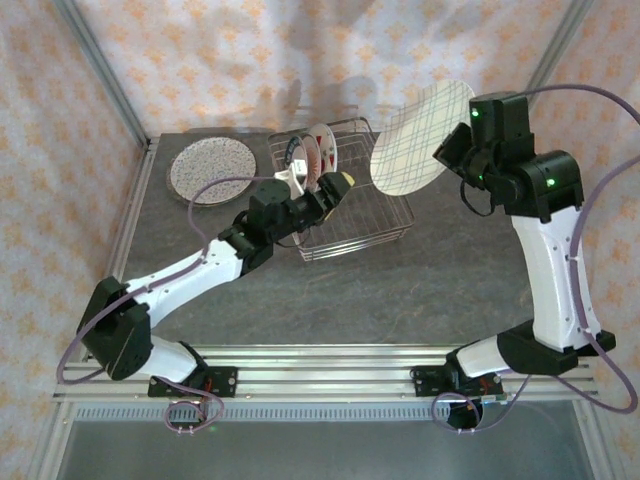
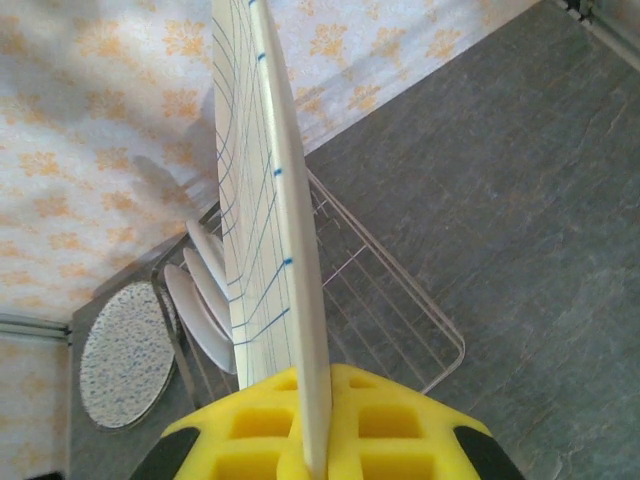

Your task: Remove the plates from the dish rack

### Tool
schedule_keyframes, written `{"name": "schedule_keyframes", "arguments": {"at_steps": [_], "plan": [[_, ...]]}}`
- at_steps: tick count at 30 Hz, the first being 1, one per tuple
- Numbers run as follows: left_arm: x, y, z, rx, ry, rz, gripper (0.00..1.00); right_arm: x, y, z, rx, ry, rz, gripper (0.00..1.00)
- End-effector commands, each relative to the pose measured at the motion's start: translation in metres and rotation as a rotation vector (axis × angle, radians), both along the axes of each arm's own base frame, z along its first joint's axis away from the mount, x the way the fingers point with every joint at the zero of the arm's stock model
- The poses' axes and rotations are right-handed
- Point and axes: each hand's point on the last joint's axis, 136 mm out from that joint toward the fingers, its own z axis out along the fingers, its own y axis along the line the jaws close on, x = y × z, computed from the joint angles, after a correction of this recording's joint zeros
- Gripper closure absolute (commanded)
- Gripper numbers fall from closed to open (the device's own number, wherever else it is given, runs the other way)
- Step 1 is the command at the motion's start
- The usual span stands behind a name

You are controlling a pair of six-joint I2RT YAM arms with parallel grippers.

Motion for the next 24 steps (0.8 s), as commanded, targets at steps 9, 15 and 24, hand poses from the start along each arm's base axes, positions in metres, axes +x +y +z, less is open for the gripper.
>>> {"name": "schedule_keyframes", "arguments": {"at_steps": [9, 15, 24], "plan": [[0.015, -0.046, 0.039, -0.252, 0.009, -0.155, 0.23, -0.013, 0.004, 0.006, 0.242, -0.059, -0.027, 1.00], [0.020, -0.056, 0.036, -0.292, 0.043, -0.186, 0.33, -0.009, 0.011, 0.000, 0.310, -0.054, -0.017, 1.00], [0.021, -0.056, 0.037, -0.308, 0.052, -0.193, 0.48, -0.004, 0.017, -0.006, 0.383, -0.057, -0.008, 1.00]]}}
